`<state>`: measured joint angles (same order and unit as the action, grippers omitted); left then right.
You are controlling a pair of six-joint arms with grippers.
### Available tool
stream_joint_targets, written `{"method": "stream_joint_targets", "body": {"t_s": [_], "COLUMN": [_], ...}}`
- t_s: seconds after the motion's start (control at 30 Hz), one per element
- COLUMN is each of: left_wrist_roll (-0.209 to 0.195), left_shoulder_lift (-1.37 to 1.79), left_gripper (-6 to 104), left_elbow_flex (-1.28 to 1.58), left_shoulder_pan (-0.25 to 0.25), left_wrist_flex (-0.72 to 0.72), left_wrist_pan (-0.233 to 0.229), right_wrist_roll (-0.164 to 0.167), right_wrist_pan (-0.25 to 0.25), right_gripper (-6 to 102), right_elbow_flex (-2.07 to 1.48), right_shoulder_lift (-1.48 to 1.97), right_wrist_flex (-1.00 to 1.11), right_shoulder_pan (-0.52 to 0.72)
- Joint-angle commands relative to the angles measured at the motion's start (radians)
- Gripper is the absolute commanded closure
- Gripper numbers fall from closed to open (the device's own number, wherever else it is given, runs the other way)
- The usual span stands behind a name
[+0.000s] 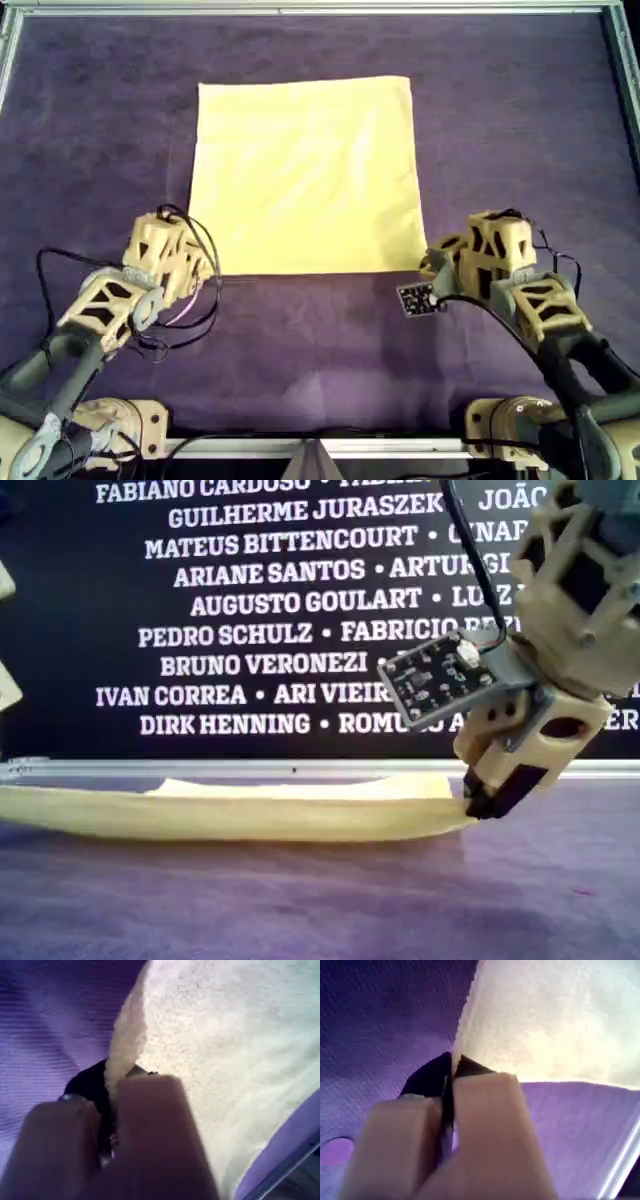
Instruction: Fold a cloth
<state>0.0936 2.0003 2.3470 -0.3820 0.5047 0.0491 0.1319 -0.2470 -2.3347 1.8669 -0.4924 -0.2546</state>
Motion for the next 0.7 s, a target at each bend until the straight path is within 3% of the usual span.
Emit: {"method": "stream_joint_targets", "body": {"t_s": [0.0,0.23,0.33,0.5,0.67], "left_wrist_roll": [-0.006,0.005,0.005,0.006,0.006], "left_shoulder_lift": [0.044,0.043,0.040,-0.060,-0.275], "left_gripper": [98,97,97,98,98], "left_elbow_flex": [-0.018,-0.044,-0.104,-0.201,-0.311], "left_shoulder_pan": [-0.018,-0.005,-0.002,0.060,0.063], "left_wrist_flex": [-0.015,-0.037,-0.086,-0.227,-0.285], "left_wrist_pan": [0.005,-0.002,-0.014,-0.014,-0.014], "right_wrist_roll": [0.002,-0.006,0.000,-0.009,-0.012], "right_wrist_pan": [0.003,0.003,0.015,0.006,0.005], "right_gripper": [96,96,96,96,96], "right_elbow_flex": [0.009,0.048,0.081,0.120,0.202], "right_shoulder_lift": [0.057,0.037,0.032,0.000,-0.166], "right_wrist_flex": [-0.011,0.035,0.146,0.385,0.571], "right_shoulder_pan": [0.008,0.012,0.020,0.009,0.018]}}
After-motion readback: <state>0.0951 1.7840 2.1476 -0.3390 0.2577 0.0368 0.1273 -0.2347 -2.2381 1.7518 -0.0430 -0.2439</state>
